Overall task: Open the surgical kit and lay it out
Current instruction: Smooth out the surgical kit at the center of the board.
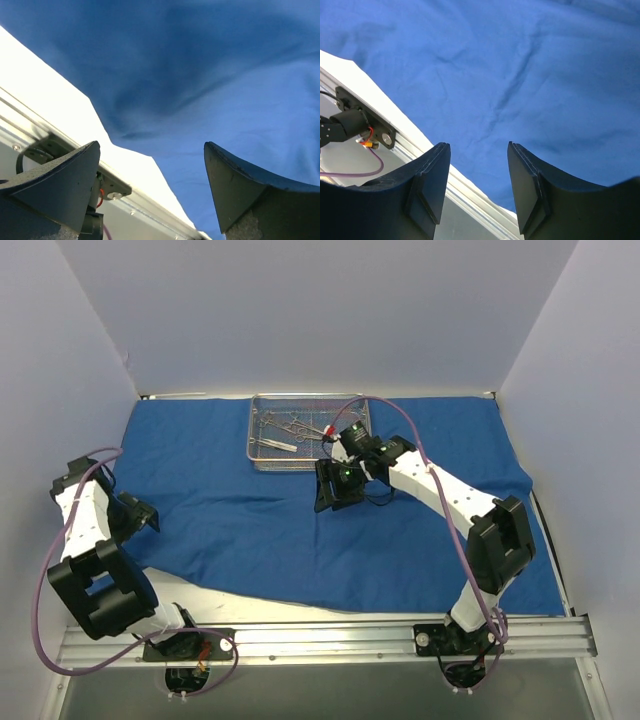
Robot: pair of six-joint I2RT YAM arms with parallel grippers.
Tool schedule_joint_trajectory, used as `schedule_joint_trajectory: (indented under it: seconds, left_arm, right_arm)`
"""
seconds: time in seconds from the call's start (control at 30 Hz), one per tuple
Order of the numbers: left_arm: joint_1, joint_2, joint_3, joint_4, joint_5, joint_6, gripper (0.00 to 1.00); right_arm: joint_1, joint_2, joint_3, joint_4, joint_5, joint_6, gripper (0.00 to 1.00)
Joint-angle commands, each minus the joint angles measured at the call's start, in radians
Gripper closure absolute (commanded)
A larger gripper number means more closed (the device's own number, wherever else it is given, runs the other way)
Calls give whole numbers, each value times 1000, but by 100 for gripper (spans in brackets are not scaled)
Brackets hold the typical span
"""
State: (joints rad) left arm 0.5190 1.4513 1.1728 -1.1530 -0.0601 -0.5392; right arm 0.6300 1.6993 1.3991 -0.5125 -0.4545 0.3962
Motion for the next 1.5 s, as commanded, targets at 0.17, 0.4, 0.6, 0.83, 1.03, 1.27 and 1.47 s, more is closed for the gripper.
schedule_joint_trajectory:
  seconds: [0.17, 0.4, 0.6, 0.83, 1.03, 1.27, 1.47]
  left_arm:
    - [35, -19, -79, -30, 5, -74, 6]
    - [35, 125, -78, 154, 94, -91, 18]
    - [10, 178, -42, 219, 134, -51, 55]
    - [-250, 193, 214, 111, -41, -47, 85]
    - [-301, 401, 433, 99, -84, -67, 80]
    - [-370, 736, 806, -16, -110, -8, 29]
    - [-381, 488, 616, 85, -152, 1, 6]
  right_arm:
    - [7, -24, -2, -63, 13, -19, 50]
    - [5, -44, 0, -66, 45, -26, 50]
    - [0, -63, -3, -69, 71, -36, 50]
    - [-12, -35, 6, -66, 68, -36, 50]
    - [-16, 2, 63, -106, 68, -51, 50]
    - [-18, 36, 115, -172, 80, -82, 49]
    - [-21, 53, 124, -159, 79, -86, 49]
